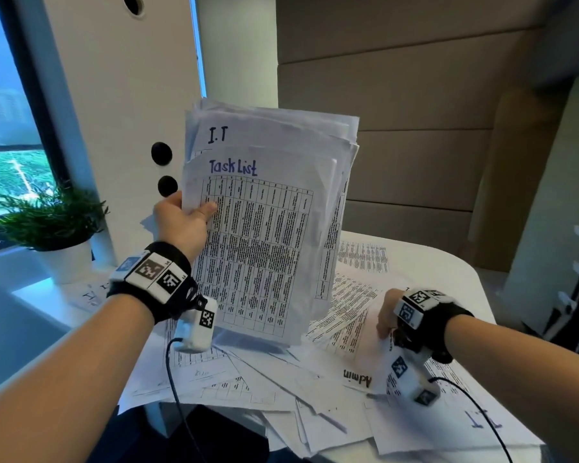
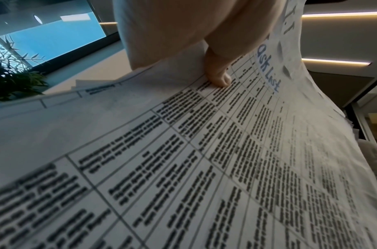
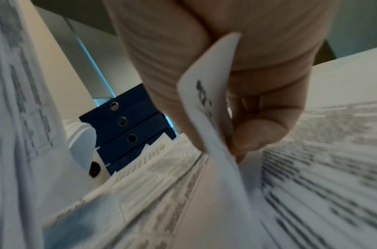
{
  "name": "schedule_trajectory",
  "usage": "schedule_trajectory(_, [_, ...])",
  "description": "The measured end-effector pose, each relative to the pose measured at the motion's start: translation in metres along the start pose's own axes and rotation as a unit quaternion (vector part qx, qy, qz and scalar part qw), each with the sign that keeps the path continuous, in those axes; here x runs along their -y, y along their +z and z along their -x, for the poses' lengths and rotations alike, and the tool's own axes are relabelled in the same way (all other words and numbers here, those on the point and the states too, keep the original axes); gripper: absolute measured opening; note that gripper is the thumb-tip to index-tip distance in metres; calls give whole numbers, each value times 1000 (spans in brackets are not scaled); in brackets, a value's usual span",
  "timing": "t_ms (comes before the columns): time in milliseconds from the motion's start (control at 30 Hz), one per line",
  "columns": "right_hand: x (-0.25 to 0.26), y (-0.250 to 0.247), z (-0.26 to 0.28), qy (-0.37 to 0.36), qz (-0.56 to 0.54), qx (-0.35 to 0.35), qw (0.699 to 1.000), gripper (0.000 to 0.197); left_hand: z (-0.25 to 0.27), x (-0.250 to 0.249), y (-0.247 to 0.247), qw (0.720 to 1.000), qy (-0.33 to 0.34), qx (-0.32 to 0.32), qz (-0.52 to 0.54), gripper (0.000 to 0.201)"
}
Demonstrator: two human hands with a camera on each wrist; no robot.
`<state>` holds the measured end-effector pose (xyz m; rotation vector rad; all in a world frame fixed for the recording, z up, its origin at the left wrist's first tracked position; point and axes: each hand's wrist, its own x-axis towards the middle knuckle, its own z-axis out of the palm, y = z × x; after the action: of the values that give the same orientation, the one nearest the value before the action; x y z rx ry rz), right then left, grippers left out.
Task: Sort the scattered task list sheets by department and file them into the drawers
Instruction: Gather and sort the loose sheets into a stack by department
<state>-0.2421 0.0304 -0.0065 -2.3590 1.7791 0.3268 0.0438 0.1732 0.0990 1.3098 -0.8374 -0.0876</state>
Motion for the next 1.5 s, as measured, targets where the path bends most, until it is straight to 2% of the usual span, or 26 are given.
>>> schedule_trajectory(133, [-5, -46, -13, 47, -60, -102, 992, 29, -8, 6, -6, 1000, 12, 1, 2, 26])
schedule_trajectory(200, [4, -75, 1, 5, -95, -143, 985, 31, -11, 9, -9, 1000, 24, 12, 6, 29])
schedule_trajectory(267, [10, -101, 14, -36, -116, -162, 979, 25, -13, 10, -11, 999, 42, 23, 3, 37])
schedule_trajectory(367, [11, -133, 22, -82, -95, -233, 964, 25, -16, 13, -15, 998, 31, 46, 3, 47])
schedule_trajectory(500, [9, -167, 23, -133, -108, -310, 935, 19, -17, 18, -16, 997, -9, 71, 1, 34])
schedule_trajectory(600, [13, -189, 24, -168, -134, -366, 905, 20, -20, 21, -16, 997, -14, 79, 7, 32])
schedule_trajectory(700, [18, -203, 28, -199, -105, -354, 908, 19, -25, 24, -17, 994, -15, 102, 27, 36])
schedule_trajectory(800, [20, -219, 32, -219, -102, -363, 900, 22, -28, 22, -19, 989, 0, 149, 1, 26])
schedule_trajectory(833, [20, -224, 31, -220, -89, -359, 903, 22, -28, 22, -20, 985, 16, 169, -6, 29])
schedule_trajectory(933, [23, -239, 21, -196, -26, -326, 924, 20, -25, 12, -12, 969, 67, 237, -23, 55])
schedule_trajectory(967, [26, -242, 16, -186, -7, -318, 929, 21, -26, 12, -8, 962, 86, 259, -27, 57])
schedule_trajectory(1000, [28, -246, 11, -179, 10, -315, 932, 22, -26, 11, -5, 949, 119, 284, -61, 51])
schedule_trajectory(1067, [34, -253, 1, -164, 33, -304, 938, 23, -24, 14, 3, 928, 203, 283, -133, 31])
schedule_trajectory(1133, [39, -257, -6, -151, 52, -294, 942, 20, -24, 16, 9, 912, 257, 276, -163, 23])
schedule_trajectory(1200, [41, -257, -12, -139, 56, -294, 944, 14, -29, 22, 12, 892, 281, 298, -190, 21])
schedule_trajectory(1300, [32, -253, -19, -112, 59, -292, 948, 14, -43, 25, 13, 853, 335, 254, -311, 43])
schedule_trajectory(1400, [16, -249, -25, -91, 64, -292, 950, 15, -50, 17, 12, 787, 411, 230, -398, 35])
schedule_trajectory(1433, [11, -249, -26, -83, 65, -294, 950, 15, -51, 13, 11, 779, 420, 223, -408, 31])
schedule_trajectory(1500, [1, -254, -28, -68, 61, -304, 948, 15, -54, 11, 9, 794, 409, 200, -403, 28])
